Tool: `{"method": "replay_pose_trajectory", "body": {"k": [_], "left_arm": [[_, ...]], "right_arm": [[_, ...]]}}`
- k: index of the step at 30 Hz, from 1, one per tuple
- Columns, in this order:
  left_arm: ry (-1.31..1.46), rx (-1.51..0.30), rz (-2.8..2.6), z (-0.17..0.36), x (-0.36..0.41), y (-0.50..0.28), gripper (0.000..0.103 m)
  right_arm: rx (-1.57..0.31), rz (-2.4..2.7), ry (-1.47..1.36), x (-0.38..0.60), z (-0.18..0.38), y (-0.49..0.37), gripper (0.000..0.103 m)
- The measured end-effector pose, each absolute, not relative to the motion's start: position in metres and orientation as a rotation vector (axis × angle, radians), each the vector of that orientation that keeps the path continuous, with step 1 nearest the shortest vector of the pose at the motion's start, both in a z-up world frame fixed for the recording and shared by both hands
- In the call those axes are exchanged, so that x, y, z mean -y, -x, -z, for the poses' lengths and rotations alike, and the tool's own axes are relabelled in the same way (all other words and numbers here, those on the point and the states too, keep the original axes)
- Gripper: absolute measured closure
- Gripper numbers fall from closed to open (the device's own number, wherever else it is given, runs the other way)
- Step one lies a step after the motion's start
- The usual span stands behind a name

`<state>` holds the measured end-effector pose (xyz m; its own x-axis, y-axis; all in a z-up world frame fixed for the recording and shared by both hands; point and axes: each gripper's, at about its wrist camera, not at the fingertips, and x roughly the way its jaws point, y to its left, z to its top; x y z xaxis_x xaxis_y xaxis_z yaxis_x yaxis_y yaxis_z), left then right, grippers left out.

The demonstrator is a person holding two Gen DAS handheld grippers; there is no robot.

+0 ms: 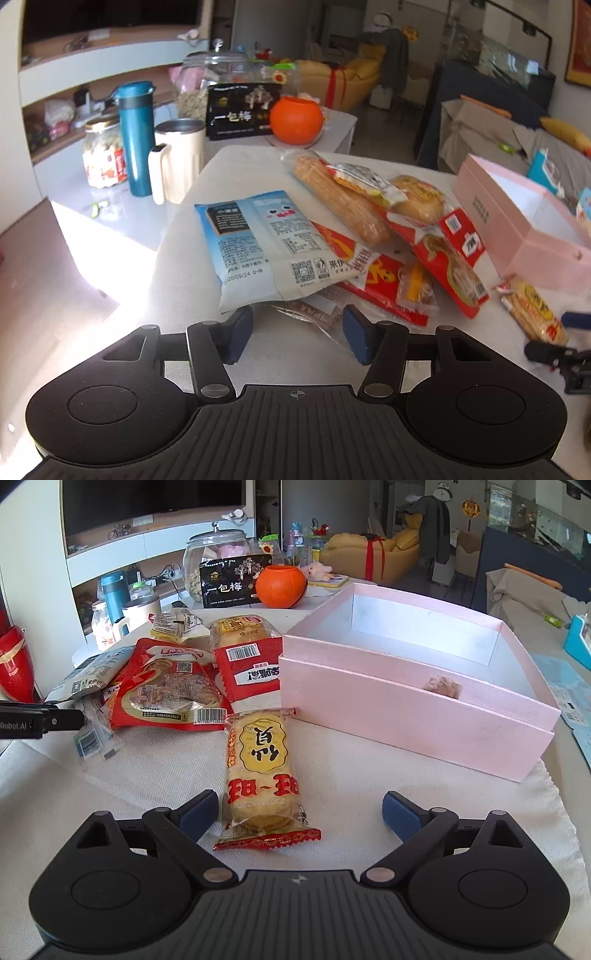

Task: Organize snacks
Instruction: 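Grasp the yellow bread pack with the right tool while the left tool grasps a clear plastic packet, then carry both packs over the pink box and open both tools to drop them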

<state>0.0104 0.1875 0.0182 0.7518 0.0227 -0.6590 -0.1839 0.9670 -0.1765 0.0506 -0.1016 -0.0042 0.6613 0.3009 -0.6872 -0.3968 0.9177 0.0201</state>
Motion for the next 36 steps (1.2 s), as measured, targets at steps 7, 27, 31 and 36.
{"method": "replay_pose_trajectory", "body": {"k": [7,27,31,36], "left_arm": [[0.334,-0.72,-0.121,-0.015,-0.201,-0.051,0.044],[0.023,-0.764,0.178,-0.036,-0.145,0.031,0.056],[0.212,-0.868,0.148,-0.033,-0.155,0.044,0.056],[0.226,-0.856,0.105,-0.026,-0.139,0.043,0.052]], "right_arm": [[-0.748,-0.394,0.128,0.102,0.005,-0.05,0.006],[-0.755,-0.412,0.166,0.098,-0.001,-0.053,0.006],[-0.747,-0.425,0.15,0.096,-0.009,-0.064,0.007],[-0.826,-0.478,0.113,0.089,-0.01,-0.081,0.036]]}}
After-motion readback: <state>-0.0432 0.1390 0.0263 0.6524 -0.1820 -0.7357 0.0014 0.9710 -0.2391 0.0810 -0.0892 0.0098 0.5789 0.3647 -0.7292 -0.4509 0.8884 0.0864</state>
